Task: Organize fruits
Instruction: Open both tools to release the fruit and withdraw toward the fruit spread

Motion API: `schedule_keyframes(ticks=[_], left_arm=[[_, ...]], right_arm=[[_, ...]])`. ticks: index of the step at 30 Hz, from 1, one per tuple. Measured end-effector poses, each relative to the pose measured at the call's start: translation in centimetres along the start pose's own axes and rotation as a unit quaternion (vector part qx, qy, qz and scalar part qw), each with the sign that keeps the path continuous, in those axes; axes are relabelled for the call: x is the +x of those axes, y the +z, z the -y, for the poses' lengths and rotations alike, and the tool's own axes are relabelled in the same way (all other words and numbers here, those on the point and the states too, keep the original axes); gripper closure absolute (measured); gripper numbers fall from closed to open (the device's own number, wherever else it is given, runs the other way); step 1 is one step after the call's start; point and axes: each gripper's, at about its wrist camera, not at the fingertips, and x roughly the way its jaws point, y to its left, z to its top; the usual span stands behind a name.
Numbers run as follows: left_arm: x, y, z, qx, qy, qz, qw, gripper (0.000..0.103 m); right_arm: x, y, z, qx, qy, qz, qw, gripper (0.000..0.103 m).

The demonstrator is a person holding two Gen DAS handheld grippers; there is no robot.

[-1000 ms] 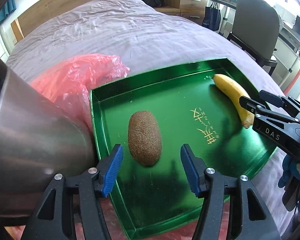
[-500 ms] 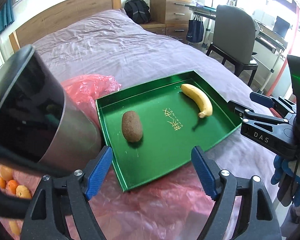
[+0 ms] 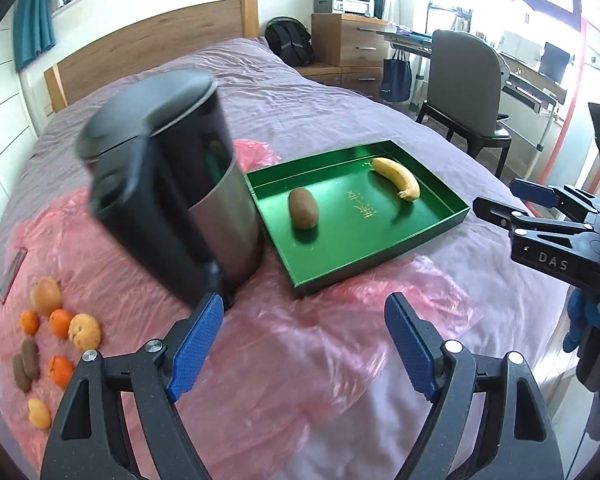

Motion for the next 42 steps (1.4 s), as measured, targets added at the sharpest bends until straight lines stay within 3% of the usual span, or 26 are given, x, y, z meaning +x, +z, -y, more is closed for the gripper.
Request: schedule_keyframes(ticks=[12,23,32,42], left_arm=[[-4.3,-6.0,-6.5,-0.037,0.052,0.002,0.9979,0.024],[-7.5,-10.0,-14.5,-0.111,0.101,0.013,0.9885,0.024],[-12.1,-13.4,-22.4,-0.197,0.139,0.044,0.9695,0.024],[-16.4,-18.5,-31.0,-0.266,0.202,0.060,0.9406,0.024]], right_arm=[[-5.0,-3.0,-6.8,-0.028,0.066,0.014,0.997,0.006],[-7.0,-4.5,-12.5,-0.061,0.101,0.011,0.993,0.006],[-8.8,-4.5,-17.7,-0.094,0.125,0.019,0.988,0.006],[-9.3,-4.1,-24.6,-0.130,0.156,0.024,0.979,0.006]])
